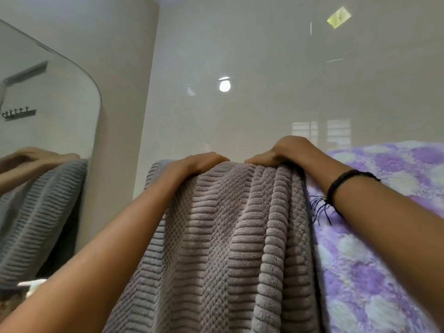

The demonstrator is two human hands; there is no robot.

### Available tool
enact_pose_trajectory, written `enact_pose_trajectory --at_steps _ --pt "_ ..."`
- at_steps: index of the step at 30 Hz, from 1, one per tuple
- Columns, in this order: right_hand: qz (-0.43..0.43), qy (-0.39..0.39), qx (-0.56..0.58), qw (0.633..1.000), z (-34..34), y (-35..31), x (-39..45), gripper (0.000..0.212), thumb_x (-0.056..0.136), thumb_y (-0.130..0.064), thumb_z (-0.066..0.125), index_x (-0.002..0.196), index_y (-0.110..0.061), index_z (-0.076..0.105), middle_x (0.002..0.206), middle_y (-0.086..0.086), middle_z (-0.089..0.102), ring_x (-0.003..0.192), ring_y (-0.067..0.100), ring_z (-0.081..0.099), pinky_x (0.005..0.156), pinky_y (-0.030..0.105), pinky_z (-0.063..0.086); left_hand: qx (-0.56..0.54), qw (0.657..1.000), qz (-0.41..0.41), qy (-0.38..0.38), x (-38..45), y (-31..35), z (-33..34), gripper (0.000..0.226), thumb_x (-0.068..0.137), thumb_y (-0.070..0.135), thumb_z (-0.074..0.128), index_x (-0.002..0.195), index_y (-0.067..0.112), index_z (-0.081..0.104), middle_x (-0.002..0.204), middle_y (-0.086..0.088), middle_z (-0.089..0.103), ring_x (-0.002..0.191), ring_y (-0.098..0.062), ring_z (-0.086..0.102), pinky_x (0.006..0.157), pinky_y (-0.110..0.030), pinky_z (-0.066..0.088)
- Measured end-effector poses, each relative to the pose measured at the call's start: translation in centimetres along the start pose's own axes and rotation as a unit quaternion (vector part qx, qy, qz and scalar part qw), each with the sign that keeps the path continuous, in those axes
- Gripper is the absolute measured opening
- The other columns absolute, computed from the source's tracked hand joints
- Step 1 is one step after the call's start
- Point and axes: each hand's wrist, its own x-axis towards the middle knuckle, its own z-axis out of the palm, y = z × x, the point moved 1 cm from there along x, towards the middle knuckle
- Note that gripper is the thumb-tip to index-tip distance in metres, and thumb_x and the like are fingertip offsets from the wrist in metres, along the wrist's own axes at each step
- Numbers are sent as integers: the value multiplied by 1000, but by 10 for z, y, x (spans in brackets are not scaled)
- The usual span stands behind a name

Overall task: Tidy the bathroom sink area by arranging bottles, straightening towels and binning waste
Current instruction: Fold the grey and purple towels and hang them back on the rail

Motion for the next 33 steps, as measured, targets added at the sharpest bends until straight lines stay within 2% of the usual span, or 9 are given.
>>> enact_pose_trajectory --at_steps 5,8,11,14,19,20,22,27,33 --pt "-8 20 60 998 7 2 -5 62 86 -64 33 95 -10 61 126 13 58 78 24 58 65 25 36 35 960 10 277 -20 -10 19 44 95 36 35 58 13 43 58 -8 50 55 -20 43 52 -30 27" --pt "-41 127 -18 991 17 -6 -10 51 93 -49 28 114 -15 59 132 14 54 99 28 57 81 32 40 45 921 85 378 -49 -15 40 42 94 35 26 78 13 57 74 -8 61 69 -20 53 64 -27 27" --pt "-120 297 -70 945 35 -24 -27 28 95 -20 31 95 -11 58 115 16 61 88 30 54 76 35 40 80 914 70 392 -67 -26 54 42 95 37 26 118 19 56 117 0 62 118 -18 49 105 -31 20" --pt "-160 381 -55 909 58 -39 -37 23 95 -13 34 106 -5 52 113 14 57 96 29 54 82 39 40 45 900 -4 433 -70 -38 57 45 92 44 25 120 25 55 128 6 56 135 -18 34 115 -41 -1" --pt "-128 412 -24 902 67 -47 -24 53 99 -43 21 102 -5 57 105 15 62 92 28 56 82 39 38 37 887 42 459 -51 -43 41 39 93 36 28 77 15 58 78 -2 62 82 -19 55 104 -40 31" --pt "-134 414 -17 900 64 -47 -20 54 98 -45 20 87 -7 57 94 14 63 79 25 54 74 37 37 44 891 35 451 -45 -44 35 44 91 39 27 62 16 51 62 1 55 66 -19 50 87 -36 40" --pt "-145 402 3 904 54 -48 -9 56 97 -46 20 60 -11 45 72 8 55 55 18 41 56 29 30 64 918 2 391 -33 -46 21 52 86 49 24 47 17 34 45 3 40 51 -20 41 55 -30 28" --pt "-143 398 28 906 47 -45 6 57 95 -47 22 51 -14 40 52 2 40 46 16 34 46 26 16 77 961 -22 264 -20 -52 2 57 88 54 31 45 17 31 46 2 40 45 -14 35 53 -31 26" --pt "-130 455 21 881 67 -49 -9 60 96 -53 22 56 -13 42 51 -2 35 47 15 34 54 28 25 31 932 26 360 -40 -58 20 56 86 55 20 50 15 37 48 -4 46 47 -14 37 47 -28 24"
